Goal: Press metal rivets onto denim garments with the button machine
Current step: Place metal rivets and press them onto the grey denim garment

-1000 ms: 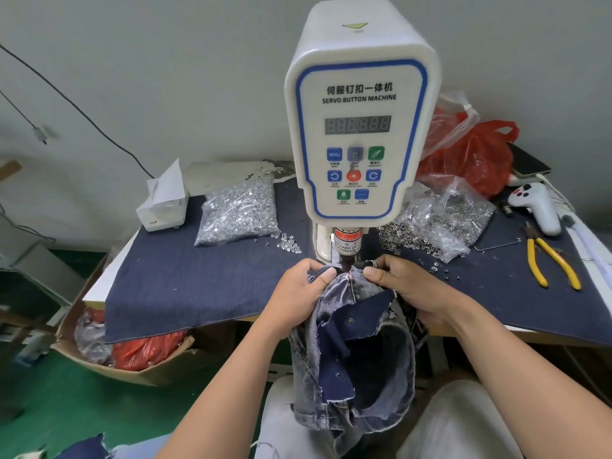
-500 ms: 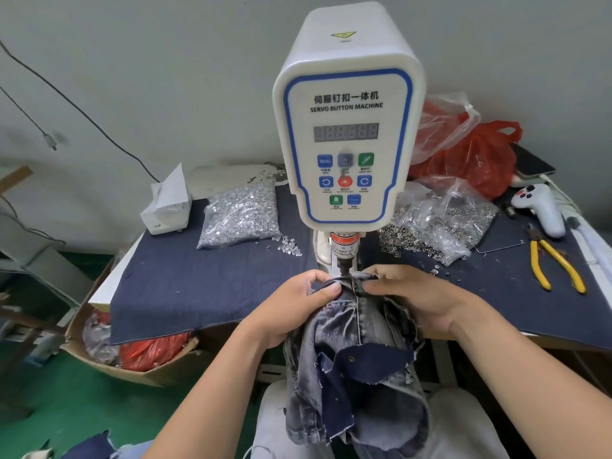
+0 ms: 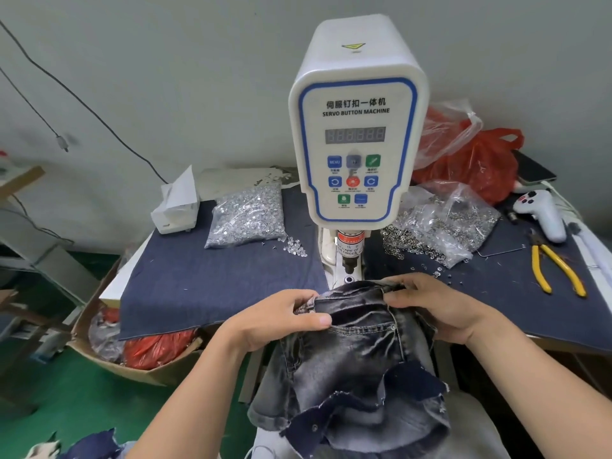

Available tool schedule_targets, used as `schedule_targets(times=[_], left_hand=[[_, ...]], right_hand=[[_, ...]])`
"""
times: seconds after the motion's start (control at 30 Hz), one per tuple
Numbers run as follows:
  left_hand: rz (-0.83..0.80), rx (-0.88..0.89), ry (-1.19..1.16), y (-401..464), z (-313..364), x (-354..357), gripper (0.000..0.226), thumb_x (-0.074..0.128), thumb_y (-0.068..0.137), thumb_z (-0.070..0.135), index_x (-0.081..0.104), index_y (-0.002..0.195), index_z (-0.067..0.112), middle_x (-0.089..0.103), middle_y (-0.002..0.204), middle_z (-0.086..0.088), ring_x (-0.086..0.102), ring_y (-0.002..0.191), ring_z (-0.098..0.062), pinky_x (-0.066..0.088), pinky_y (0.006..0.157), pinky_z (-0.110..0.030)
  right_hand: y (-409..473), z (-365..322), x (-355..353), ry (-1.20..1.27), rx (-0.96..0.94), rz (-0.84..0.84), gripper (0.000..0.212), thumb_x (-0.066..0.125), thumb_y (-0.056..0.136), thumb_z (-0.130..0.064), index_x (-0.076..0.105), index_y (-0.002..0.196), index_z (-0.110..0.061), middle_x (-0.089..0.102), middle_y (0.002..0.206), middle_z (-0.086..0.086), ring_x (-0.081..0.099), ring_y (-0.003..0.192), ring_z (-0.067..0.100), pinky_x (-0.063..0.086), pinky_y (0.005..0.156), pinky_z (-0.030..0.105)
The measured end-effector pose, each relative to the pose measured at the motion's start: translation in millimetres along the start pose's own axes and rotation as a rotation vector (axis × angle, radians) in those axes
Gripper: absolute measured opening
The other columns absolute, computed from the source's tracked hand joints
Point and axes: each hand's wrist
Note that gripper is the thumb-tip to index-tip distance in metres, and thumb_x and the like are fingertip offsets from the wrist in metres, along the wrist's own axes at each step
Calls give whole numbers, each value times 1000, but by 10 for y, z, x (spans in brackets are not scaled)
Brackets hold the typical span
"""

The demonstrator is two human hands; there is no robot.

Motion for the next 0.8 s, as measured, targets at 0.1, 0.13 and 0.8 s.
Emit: schedule_targets(times=[0.1,0.13,0.8], left_hand=[[62,26,-330,-8,-70,25,41,74,88,46,65,90,5,63,93,-8,59,89,-22,46,84,-36],[75,23,-390,-8,-69,40,29,74,88,43,67,84,15,65,88,-3,61,82,-16,48,78,-30],[170,-32,-508,115,-32,117,18,67,93,35,67,80,22,68,90,-4,65,84,-19,52,79,-34]], right_hand=[[-20,-29,-43,-14,1,46,46,87,70,-23,77,113,-9,74,112,22,75,93,30,60,82,37],[-34,-38,-51,-14,6,63,42,86,69,-23,80,109,-12,77,107,18,76,90,27,61,78,34],[184,-74,-396,-1255,-152,986,15,62,99,-21,74,106,-23,72,101,1,66,99,30,49,80,38]])
Point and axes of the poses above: each hand's wrist, its own y-axis towards the middle knuckle, its own x-axis out of the palm, z = x × y
